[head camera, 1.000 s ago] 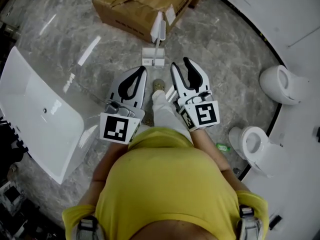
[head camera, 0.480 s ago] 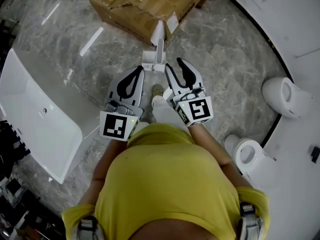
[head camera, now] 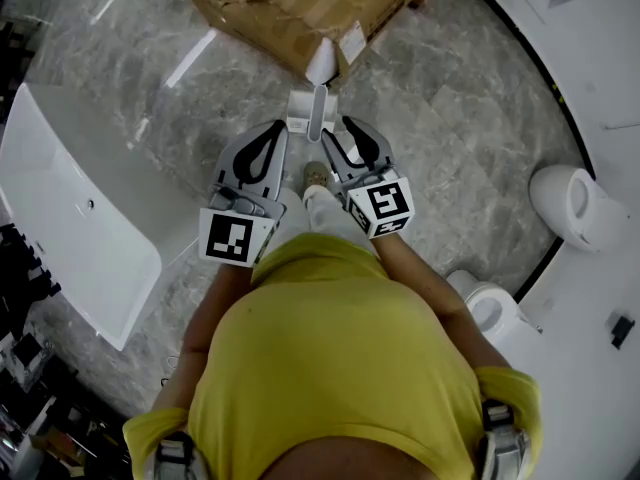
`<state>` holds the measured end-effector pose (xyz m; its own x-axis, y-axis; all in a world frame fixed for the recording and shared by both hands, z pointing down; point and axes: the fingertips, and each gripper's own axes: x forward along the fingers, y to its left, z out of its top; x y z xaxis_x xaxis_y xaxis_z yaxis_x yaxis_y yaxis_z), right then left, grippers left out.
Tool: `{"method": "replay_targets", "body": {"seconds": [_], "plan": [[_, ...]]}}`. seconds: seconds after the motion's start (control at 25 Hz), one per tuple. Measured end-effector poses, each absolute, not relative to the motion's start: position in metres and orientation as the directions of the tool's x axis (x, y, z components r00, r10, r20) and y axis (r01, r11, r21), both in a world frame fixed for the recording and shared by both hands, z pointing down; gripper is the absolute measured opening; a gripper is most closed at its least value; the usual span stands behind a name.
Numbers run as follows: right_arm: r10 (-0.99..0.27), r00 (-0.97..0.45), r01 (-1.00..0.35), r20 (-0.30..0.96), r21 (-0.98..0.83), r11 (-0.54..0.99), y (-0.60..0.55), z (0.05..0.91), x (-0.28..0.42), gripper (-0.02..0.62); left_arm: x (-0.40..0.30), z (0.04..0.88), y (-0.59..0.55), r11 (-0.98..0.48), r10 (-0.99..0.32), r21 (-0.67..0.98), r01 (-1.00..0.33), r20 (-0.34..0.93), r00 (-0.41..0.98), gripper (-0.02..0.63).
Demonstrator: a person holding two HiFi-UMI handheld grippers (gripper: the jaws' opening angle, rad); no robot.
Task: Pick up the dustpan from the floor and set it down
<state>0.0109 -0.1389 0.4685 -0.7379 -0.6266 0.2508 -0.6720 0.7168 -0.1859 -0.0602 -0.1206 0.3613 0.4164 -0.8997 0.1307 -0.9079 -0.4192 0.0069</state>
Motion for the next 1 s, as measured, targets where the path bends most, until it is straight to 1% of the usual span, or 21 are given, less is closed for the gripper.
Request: {"method": "replay_targets", "body": {"seconds": [0.16, 0.36, 0.64, 0.8, 0.92, 1.0], "plan": [[-0.594, -0.745, -0.664, 0.305, -0.251, 0.704, -0.149, 0.497, 0.007, 0.186, -0.06, 0.376, -0.134, -0.436, -0.888, 0.007, -0.9, 0.156, 0.432, 0.002], [-0.555, -0.754, -0.656, 0.352, -0.376, 0.654, -0.164, 0.523, 0.003, 0.187, -0.061, 0.39, -0.151, -0.462, -0.868, 0.031, -0.886, 0.187, 0.46, 0.002], [-0.459, -0.794, -0.608, 0.399, -0.547, 0.576, -0.177, 0.554, -0.002, 0.19, -0.062, 0.417, -0.178, -0.514, -0.819, 0.073, -0.855, 0.257, 0.514, 0.002], [-0.396, -0.837, -0.539, 0.377, -0.689, 0.484, -0.177, 0.568, -0.006, 0.207, -0.067, 0.431, -0.189, -0.521, -0.809, 0.068, -0.851, 0.28, 0.517, 0.002], [-0.346, -0.873, -0.469, 0.343, -0.784, 0.406, -0.177, 0.576, -0.012, 0.239, -0.068, 0.438, -0.197, -0.519, -0.801, 0.084, -0.85, 0.297, 0.519, 0.002], [-0.312, -0.895, -0.419, 0.317, -0.837, 0.352, -0.176, 0.582, -0.016, 0.25, -0.067, 0.44, -0.2, -0.523, -0.795, 0.091, -0.847, 0.307, 0.524, 0.002]]}}
